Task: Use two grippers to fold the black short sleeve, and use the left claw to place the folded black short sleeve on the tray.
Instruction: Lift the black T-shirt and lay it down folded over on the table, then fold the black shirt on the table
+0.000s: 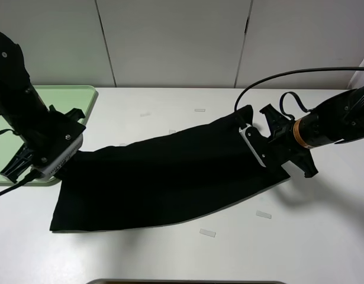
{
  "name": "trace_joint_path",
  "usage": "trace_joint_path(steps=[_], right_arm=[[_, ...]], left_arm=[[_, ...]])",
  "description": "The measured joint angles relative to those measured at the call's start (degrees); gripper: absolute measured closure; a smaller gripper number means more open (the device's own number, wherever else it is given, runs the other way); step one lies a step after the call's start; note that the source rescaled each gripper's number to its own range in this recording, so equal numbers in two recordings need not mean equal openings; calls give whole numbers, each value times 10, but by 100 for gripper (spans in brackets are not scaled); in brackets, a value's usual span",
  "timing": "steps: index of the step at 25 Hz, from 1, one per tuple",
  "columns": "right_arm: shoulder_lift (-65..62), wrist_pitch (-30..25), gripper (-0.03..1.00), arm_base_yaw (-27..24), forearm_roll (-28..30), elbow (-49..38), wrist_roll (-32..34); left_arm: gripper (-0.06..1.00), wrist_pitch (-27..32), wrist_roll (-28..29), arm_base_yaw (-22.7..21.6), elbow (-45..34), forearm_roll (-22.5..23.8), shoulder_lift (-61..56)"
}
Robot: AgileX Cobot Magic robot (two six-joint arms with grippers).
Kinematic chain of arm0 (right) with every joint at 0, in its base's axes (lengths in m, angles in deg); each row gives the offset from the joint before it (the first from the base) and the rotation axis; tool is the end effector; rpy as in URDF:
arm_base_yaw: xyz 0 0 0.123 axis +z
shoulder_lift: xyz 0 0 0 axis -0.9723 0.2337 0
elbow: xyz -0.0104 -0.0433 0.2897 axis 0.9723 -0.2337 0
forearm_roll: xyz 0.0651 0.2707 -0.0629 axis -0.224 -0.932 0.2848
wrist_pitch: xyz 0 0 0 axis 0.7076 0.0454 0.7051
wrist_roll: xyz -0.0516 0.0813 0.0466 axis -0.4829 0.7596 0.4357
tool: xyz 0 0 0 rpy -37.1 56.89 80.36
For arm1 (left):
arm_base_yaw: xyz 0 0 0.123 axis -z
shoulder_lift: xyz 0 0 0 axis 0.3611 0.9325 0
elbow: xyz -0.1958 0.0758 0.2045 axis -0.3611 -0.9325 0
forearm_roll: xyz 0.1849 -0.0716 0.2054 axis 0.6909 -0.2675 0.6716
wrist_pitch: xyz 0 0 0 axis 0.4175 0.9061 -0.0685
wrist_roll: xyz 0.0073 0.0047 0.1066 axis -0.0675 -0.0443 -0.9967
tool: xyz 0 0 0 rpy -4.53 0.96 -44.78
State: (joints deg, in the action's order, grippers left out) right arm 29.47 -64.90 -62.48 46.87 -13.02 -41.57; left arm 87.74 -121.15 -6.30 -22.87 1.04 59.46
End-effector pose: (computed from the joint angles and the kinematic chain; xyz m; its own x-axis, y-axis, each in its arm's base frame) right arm 0.3139 0.0718 0.0714 0.4294 -0.8834 0.1877 -0.7413 -0.4635 -0.4855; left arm 0.3013 -0.0856 0.1327 0.3947 0.9183 -0.0311 0.9119 -0.3874 0.1351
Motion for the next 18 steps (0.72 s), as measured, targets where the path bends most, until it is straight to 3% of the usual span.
trace_joint_path(steps=[5,8,10,11,12,13,15,18], right_arm=[[0,2,97,2,-26,0,-1],[0,-8,93,1,-39,0,1],[0,-32,78,-3,-60,-1,3],[0,-38,64,-4,-67,-1,4],[0,-50,32,-6,-75,-1,5],[0,-50,18,-6,-76,-2,5],[0,-46,4,-6,-76,-2,5],[0,-47,0,-6,-79,-2,5]], left_arm=[[93,44,80,0,0,-9,0],[83,89,111,-8,-1,14,0],[68,103,121,-11,-2,19,0],[57,108,126,-12,-2,18,0],[45,109,133,-12,-2,15,0],[35,104,140,-13,-2,8,0],[18,86,157,-13,-2,-10,0],[9,66,168,-13,-2,-24,0]])
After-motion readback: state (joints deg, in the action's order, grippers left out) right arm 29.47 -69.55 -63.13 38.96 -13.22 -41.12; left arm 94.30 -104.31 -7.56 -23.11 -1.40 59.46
